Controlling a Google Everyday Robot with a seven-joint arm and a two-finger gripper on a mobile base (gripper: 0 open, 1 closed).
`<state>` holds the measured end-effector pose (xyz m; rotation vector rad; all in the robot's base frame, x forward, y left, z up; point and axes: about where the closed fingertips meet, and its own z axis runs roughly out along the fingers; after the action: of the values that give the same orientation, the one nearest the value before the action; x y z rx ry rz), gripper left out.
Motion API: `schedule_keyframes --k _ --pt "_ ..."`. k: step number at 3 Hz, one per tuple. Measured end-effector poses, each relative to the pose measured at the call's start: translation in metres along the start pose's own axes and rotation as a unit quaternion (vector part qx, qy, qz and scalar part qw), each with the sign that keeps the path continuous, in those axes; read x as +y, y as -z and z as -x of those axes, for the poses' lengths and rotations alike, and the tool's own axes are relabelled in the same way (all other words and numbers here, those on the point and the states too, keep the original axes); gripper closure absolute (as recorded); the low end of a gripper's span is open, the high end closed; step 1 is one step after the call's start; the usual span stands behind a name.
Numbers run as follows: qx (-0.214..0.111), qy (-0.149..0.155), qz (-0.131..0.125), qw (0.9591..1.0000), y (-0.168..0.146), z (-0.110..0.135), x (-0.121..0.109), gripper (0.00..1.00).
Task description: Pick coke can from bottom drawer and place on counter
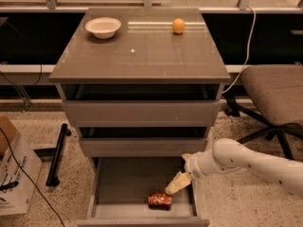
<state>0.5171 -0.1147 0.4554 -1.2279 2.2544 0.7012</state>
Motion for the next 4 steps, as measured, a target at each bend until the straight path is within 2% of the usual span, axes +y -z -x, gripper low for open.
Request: schedule_keyframes --k 1,2,3,4 --pt "-0.001 -0.025 0.014 0.9996 -0.049 -0.032 -0.015 0.0" --pt "-0.001 -0.025 0.014 0.9996 -0.049 -0.032 -0.015 0.0" --pt "-0.007 -0.05 0.003 0.9987 -0.084 -0.043 -0.031 0.0" --pt "-0.002 -0.078 0.0 0.9969 -0.125 -0.066 -0.049 0.0"
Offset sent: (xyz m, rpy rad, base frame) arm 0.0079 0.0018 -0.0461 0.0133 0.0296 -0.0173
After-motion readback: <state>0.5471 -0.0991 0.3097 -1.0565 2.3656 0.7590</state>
